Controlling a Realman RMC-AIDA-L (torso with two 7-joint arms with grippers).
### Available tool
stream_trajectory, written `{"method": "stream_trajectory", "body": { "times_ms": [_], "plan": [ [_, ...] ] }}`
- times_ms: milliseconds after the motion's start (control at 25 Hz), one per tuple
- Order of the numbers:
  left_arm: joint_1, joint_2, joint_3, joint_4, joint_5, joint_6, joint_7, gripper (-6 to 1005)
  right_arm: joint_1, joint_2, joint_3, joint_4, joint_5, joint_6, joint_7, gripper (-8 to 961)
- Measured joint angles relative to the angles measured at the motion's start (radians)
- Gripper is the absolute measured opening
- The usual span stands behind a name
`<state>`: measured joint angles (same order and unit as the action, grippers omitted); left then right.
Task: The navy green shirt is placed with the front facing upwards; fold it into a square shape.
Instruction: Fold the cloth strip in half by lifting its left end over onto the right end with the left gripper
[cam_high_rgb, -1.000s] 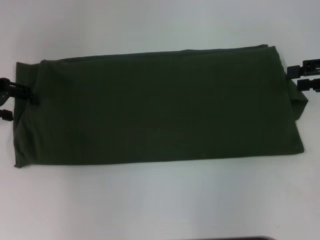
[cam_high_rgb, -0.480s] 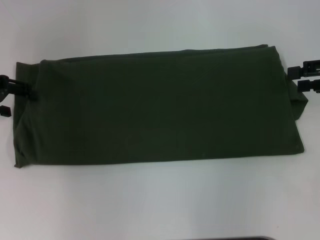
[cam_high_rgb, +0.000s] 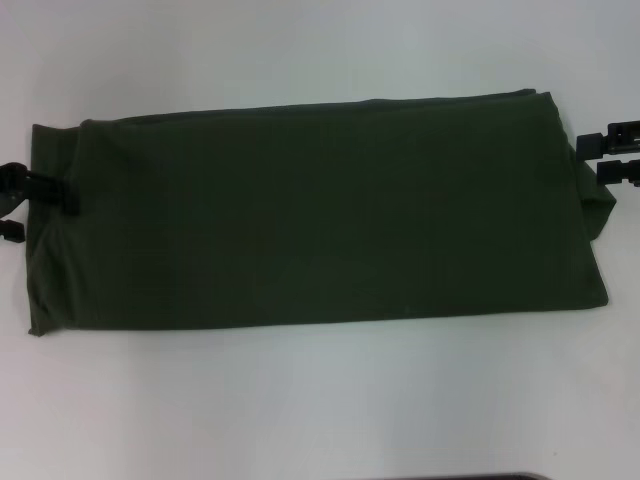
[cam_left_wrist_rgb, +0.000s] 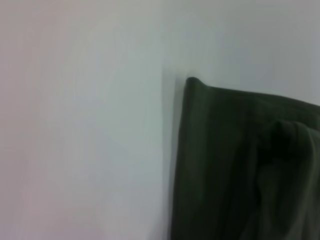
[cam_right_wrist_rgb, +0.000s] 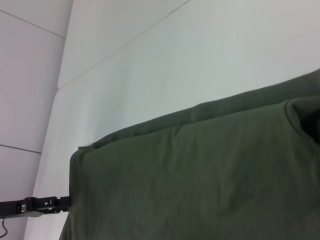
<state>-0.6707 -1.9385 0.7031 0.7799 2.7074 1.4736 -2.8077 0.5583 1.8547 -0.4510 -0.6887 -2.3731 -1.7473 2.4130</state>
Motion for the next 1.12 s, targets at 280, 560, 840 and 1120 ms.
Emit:
{"method": "stream_trajectory", "body": {
  "times_ms": [280,560,840,1120],
  "plan": [
    [-0.008,0.002,0.001,-0.008,0.004,0.0,0.001,873,-0.001,-0.002,0.0,0.0,0.0,0.0,0.0,795],
    [-0.009,0.004,0.001,-0.022,0.009,-0.004,-0.003,872,-0.002,-0.002,0.0,0.0,0.0,-0.001,0.0,796],
    [-0.01,0.002,0.001,-0.022,0.011,-0.004,-0.004,873,-0.002,-0.002,0.0,0.0,0.0,-0.003,0.0,796],
    [-0.01,0.001,0.001,-0.031,0.012,-0.004,-0.005,873,-0.003,-0.002,0.0,0.0,0.0,-0.005,0.0,795]
  ]
}}
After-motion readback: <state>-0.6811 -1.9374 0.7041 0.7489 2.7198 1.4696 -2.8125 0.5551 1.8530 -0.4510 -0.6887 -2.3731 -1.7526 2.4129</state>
